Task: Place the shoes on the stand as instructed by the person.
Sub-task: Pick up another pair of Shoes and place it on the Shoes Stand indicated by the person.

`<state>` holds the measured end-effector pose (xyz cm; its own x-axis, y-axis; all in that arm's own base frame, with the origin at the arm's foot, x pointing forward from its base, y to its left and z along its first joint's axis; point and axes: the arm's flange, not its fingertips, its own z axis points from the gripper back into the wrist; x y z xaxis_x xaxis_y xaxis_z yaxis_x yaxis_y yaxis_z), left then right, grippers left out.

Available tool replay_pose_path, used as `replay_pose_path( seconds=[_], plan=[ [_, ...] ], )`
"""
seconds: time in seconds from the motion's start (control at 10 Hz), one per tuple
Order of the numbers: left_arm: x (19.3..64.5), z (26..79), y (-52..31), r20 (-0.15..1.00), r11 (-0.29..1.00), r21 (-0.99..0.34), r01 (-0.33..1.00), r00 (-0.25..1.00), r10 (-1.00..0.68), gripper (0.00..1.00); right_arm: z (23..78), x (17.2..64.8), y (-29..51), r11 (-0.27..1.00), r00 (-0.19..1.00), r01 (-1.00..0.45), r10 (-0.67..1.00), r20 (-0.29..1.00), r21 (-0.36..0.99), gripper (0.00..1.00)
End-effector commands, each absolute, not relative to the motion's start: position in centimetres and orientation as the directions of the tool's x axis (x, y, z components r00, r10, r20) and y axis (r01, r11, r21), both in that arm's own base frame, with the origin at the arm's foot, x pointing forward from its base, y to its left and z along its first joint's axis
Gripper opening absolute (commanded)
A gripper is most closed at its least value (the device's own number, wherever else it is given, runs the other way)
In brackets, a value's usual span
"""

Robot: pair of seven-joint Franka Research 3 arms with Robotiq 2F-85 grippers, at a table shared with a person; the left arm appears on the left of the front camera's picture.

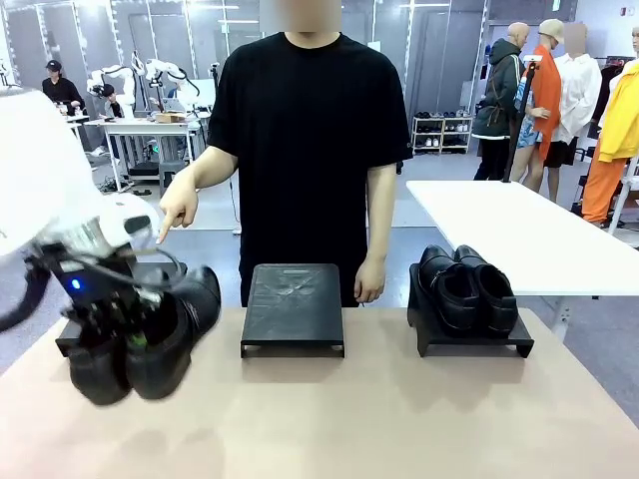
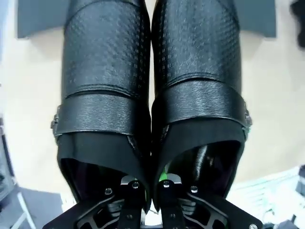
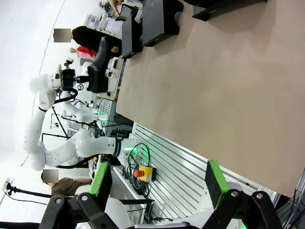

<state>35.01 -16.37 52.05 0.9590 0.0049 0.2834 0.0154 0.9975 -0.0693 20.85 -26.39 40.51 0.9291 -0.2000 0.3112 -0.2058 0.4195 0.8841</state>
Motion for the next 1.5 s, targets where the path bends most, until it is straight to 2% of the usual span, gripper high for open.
replay_pose_path(
  seconds=[0.0, 0.2, 0.4, 0.8, 1.1, 1.2, 1.4],
  plan=[
    [38.3, 56.2, -13.4, 0.342, 0.997, -0.071, 0.032, 0.94, -0.006, 0.07, 40.8, 20.6, -26.5, 0.421, 0.929, -0.212, -0.193, 0.315, 0.882, 1.0],
    [42.8, 57.0, -9.9, 0.397, 0.994, -0.068, 0.083, 0.916, -0.049, 0.07, 40.8, 20.6, -26.5, 0.421, 0.929, -0.212, -0.193, 0.315, 0.882, 1.0],
    [46.9, 55.9, -6.9, 0.403, 0.995, -0.054, 0.083, 0.914, -0.054, 0.07, 40.8, 20.6, -26.5, 0.421, 0.929, -0.212, -0.193, 0.315, 0.882, 1.0],
    [52.1, 52.7, -2.8, 0.434, 0.992, -0.012, 0.129, 0.894, -0.111, 0.07, 40.8, 20.6, -26.5, 0.421, 0.929, -0.212, -0.193, 0.315, 0.882, 1.0],
    [55.8, 50.4, -0.3, 0.455, 0.996, 0.007, 0.092, 0.887, -0.085, 0.07, 40.8, 20.6, -26.5, 0.421, 0.929, -0.212, -0.193, 0.315, 0.882, 1.0],
    [57.1, 49.6, 0.3, 0.455, 0.991, -0.012, 0.131, 0.884, -0.111, 0.07, 40.8, 20.6, -26.5, 0.421, 0.929, -0.212, -0.193, 0.315, 0.882, 1.0],
    [58.8, 48.1, 1.2, 0.431, 0.992, 0.004, 0.128, 0.895, -0.117, 0.07, 40.8, 20.6, -26.5, 0.421, 0.929, -0.212, -0.193, 0.315, 0.882, 1.0]
  ],
)
